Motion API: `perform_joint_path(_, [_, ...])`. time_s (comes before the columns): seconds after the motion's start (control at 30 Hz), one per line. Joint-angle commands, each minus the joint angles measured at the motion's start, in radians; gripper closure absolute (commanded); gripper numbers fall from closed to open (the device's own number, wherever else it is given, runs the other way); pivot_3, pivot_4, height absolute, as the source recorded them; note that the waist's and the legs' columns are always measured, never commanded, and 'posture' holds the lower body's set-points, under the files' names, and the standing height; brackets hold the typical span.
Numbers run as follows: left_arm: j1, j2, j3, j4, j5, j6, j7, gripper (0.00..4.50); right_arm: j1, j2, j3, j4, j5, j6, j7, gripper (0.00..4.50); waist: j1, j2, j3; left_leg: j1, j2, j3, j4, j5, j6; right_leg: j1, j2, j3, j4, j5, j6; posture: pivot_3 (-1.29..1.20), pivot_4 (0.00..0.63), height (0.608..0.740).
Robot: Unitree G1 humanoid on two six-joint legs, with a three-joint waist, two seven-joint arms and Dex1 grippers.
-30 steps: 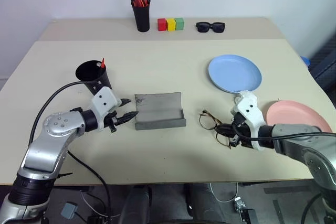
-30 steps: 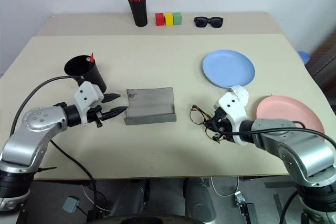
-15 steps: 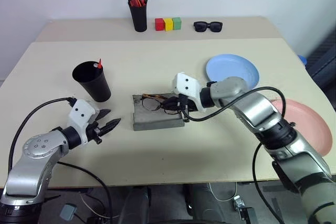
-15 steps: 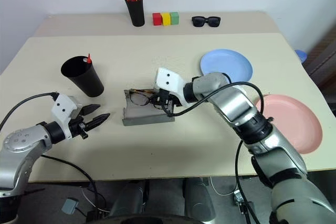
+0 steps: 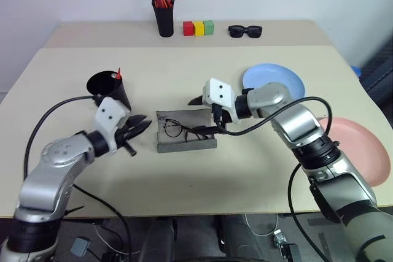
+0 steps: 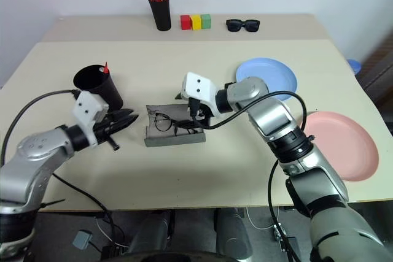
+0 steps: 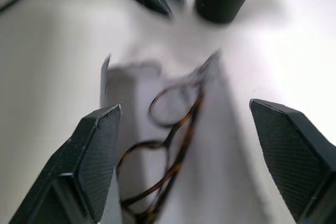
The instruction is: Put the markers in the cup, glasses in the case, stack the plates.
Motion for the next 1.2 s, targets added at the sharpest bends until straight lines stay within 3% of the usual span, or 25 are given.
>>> perform_joint_path(0.03, [-0.159,-0.047,-0.087,0.131,0.071,0.053,0.070,4.35,0.135,-0.061,-0.093,-0.192,0.013,0.023,-0.053,0.39,-0.003,-0.001,-0.001,0.000,0.000,0.000,0.000,0.000,0.000,0.000,0.000,0.000,0.000,0.000,0.000,0.00,0.150,0.740])
perform_joint_path(0.3, [-0.417,-0.101,-0.258,0.492,0.130,0.090,-0.057,4.35,0.455,-0.123,-0.279,-0.489,0.070,0.207,-0.199,0.39,-0.033,0.000,0.000,0.001,0.000,0.001,0.000,0.000,0.000,-0.002,0.001,0.001,0.002,0.000,0.000,0.00,0.150,0.740])
perform_joint_path(0.53, [-0.408,-0.007,-0.326,0.482,0.134,-0.016,-0.297,4.35,0.583,-0.162,-0.377,-0.569,0.102,0.259,-0.252,0.39,-0.038,0.000,0.000,0.001,0.000,0.001,-0.001,0.000,0.000,-0.002,0.000,0.001,0.002,0.000,0.000,0.00,0.150,0.740])
perform_joint_path(0.73, [-0.302,0.073,-0.334,0.307,0.109,-0.061,-0.418,4.35,0.556,-0.168,-0.368,-0.547,0.113,0.247,-0.275,0.39,-0.036,0.000,0.000,0.001,0.000,0.001,-0.001,0.000,0.000,-0.002,0.000,0.002,0.001,-0.001,0.000,0.00,0.150,0.740])
perform_joint_path(1.0, [-0.173,0.110,-0.316,0.120,0.102,-0.064,-0.427,4.35,0.514,-0.171,-0.323,-0.471,0.095,0.201,-0.277,0.39,-0.029,0.000,-0.001,0.001,0.000,0.001,0.000,0.000,0.000,0.000,0.000,0.002,0.000,-0.002,-0.003,0.00,0.150,0.740])
perform_joint_path(1.2, [-0.061,0.198,-0.293,-0.007,0.084,-0.082,-0.463,4.35,0.352,-0.148,-0.254,-0.214,-0.057,0.193,-0.411,0.39,-0.039,0.000,-0.001,0.002,0.000,0.003,0.000,0.000,0.000,-0.001,0.000,0.003,0.001,-0.002,-0.004,0.00,0.150,0.740])
